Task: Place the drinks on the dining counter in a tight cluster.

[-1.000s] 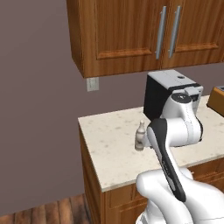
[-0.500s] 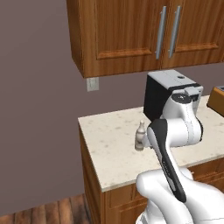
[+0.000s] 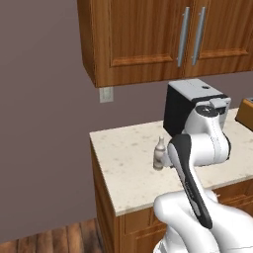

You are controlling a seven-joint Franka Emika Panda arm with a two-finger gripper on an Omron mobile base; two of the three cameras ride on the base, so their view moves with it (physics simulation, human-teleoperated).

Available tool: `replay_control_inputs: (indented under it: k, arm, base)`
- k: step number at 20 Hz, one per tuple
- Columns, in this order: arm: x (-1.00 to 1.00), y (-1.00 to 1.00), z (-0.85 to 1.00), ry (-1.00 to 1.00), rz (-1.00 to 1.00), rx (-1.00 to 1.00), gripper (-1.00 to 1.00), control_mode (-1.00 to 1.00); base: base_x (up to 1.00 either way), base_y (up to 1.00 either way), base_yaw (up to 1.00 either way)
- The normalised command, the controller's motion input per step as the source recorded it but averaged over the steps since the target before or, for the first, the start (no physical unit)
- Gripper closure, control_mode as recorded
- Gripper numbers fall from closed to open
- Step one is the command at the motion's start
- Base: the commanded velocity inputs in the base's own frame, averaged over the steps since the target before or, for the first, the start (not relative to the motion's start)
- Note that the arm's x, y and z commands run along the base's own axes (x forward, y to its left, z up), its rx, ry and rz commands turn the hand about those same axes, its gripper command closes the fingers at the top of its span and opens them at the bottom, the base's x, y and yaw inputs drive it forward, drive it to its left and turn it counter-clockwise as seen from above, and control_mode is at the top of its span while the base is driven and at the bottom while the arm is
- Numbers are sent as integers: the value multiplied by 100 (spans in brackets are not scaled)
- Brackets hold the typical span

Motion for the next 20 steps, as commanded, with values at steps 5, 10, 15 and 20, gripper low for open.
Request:
replay_control_inputs:
  k: [5,10,15,20]
  arm:
    - [-6,-6,0,-8,16,9,-100,-100]
    - [-2,-5,0,-10,21,11,-100,-100]
    - [0,-14,0,-13,17,10,-100,-100]
    - [-7,-25,-7,-24,13,16,-100,-100]
  base:
    - [0,0,0]
    - [0,0,0]
    - [0,0,0]
    - [0,0,0]
